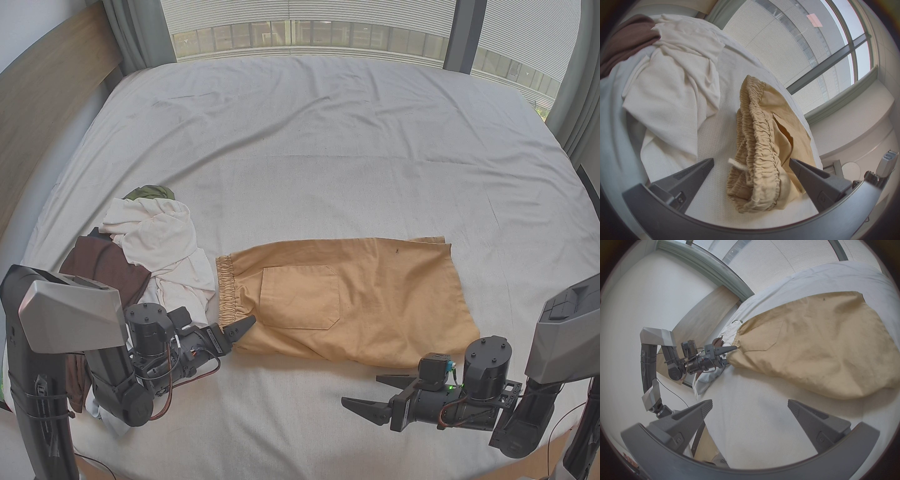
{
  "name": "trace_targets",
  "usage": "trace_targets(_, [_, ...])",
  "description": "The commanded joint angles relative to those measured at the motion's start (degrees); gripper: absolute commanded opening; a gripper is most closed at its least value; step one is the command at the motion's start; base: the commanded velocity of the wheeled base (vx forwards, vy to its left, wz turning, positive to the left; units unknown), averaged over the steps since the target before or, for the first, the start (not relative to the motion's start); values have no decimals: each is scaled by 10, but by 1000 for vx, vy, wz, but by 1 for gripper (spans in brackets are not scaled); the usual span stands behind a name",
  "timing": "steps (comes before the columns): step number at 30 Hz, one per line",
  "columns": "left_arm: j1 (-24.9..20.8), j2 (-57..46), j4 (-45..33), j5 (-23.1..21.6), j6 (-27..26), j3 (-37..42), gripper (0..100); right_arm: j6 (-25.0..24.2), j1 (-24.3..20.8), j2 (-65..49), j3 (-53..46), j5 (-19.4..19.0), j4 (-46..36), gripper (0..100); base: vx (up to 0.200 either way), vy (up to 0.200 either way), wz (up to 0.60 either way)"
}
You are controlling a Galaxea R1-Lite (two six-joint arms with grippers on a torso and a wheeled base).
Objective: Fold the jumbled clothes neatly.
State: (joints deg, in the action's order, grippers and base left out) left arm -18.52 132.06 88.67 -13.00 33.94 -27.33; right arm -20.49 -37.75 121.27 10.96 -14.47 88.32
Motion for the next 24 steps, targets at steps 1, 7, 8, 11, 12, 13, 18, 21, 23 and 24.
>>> trace_targets(1, [-5, 13, -2, 0, 21, -5, 100, 0, 5, -8, 6, 0, 0, 100, 0, 0, 0])
trace_targets(7, [-6, 20, -7, 1, 115, -43, 100, 0, 8, -15, 6, 0, 0, 100, 0, 0, 0])
trace_targets(8, [-7, 23, -6, 2, 129, -47, 100, 0, 8, -16, 6, 0, 0, 100, 0, 0, 0])
trace_targets(11, [-18, 25, -3, 3, 159, -56, 100, 1, 8, -17, 6, 0, 0, 100, 0, 0, 0])
trace_targets(12, [-21, 24, -3, 3, 164, -59, 100, 1, 8, -20, 6, 0, 0, 100, 0, 0, 0])
trace_targets(13, [-23, 23, -3, 3, 169, -62, 100, 1, 8, -22, 6, 0, 0, 100, 0, 0, 0])
trace_targets(18, [-30, 23, -3, 2, 203, -68, 100, 1, 12, -24, 6, 0, 0, 100, 0, 0, 0])
trace_targets(21, [-32, 21, -3, 3, 215, -72, 100, 1, 12, -24, 6, 0, 0, 100, 0, 0, 0])
trace_targets(23, [-30, 21, -2, 3, 216, -76, 100, 1, 11, -23, 6, 0, 0, 100, 0, 0, 0])
trace_targets(24, [-29, 22, -3, 3, 216, -76, 100, 1, 11, -23, 6, 0, 0, 100, 0, 0, 0])
